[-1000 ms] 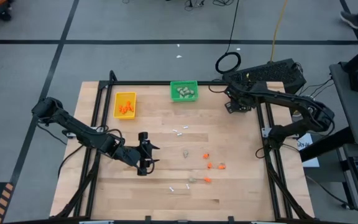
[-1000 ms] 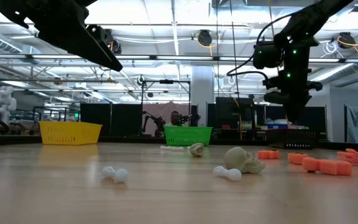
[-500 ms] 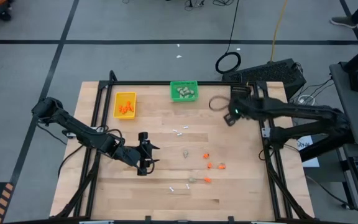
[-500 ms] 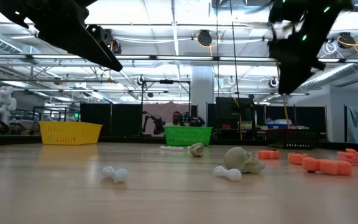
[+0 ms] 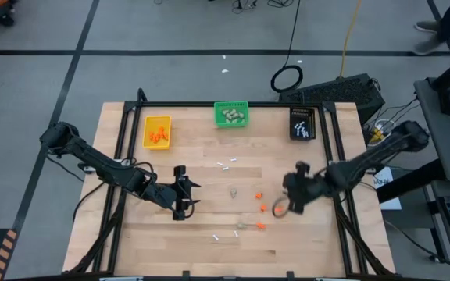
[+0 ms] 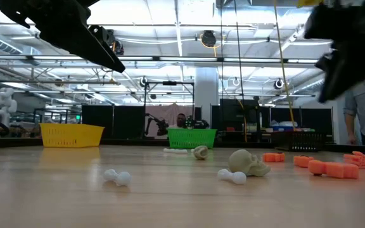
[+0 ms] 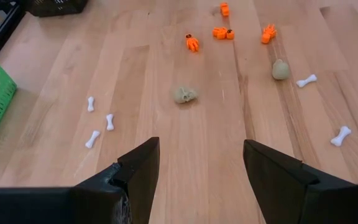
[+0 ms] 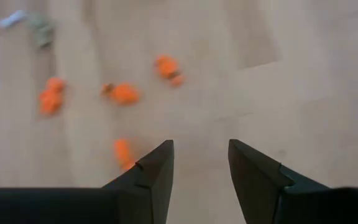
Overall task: Sort Halloween decoration
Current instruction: Put the orange skeleton toy into the yellow bin
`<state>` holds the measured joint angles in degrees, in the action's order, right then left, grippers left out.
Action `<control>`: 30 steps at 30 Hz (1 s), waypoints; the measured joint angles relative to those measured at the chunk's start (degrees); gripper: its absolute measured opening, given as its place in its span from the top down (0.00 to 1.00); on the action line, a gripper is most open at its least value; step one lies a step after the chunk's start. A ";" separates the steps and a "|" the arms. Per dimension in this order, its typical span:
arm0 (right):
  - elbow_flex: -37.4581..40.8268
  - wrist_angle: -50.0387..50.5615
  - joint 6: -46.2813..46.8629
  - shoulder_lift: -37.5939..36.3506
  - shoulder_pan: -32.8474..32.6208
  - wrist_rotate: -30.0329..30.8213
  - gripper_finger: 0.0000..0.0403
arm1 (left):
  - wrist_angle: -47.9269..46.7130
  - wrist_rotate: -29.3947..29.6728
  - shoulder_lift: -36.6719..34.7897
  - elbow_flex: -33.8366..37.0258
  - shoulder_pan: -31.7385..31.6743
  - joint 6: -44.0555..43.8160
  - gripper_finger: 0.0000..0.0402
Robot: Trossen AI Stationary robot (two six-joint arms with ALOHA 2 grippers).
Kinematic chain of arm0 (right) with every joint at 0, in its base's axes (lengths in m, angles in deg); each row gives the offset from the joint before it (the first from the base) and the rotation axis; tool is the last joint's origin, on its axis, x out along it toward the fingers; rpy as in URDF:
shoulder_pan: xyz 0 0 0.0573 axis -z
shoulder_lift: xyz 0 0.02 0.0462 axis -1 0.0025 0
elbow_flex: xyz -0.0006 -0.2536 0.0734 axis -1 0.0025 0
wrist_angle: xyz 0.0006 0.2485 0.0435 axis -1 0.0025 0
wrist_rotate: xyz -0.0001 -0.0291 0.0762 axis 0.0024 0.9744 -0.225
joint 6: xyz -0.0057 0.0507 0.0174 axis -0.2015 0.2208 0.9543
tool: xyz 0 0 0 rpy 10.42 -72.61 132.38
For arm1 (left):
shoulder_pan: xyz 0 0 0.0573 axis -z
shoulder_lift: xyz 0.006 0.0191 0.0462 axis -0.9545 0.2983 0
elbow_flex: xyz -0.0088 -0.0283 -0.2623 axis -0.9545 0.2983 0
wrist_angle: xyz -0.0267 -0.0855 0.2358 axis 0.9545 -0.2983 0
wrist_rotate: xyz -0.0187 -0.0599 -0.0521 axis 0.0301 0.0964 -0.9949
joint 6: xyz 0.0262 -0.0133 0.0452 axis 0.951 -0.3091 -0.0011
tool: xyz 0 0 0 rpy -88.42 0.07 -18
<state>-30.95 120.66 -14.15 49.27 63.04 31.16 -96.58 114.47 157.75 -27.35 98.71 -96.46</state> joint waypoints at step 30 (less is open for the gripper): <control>10.05 -25.80 7.55 16.65 -14.35 2.05 0.56 | 0.00 0.48 0.00 0.00 0.00 -0.02 0.43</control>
<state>-20.91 94.86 -6.60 65.92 48.69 33.21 -96.58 114.95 157.75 -27.35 98.71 -96.48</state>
